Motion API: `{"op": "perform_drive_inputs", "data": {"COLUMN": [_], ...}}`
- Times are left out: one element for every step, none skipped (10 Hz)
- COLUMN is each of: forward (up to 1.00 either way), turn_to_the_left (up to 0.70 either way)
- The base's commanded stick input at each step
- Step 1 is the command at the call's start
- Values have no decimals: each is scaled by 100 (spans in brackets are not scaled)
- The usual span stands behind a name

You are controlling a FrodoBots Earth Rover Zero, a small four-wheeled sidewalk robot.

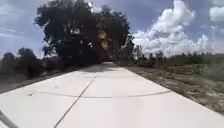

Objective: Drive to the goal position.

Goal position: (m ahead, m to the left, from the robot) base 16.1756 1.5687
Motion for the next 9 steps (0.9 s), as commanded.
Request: {"op": "perform_drive_inputs", "data": {"forward": [85, 85, 85, 85, 85, 85, 85, 85, 85], "turn_to_the_left": [0, 0, 25, 34, 34, 34, 20, 0, 0]}}
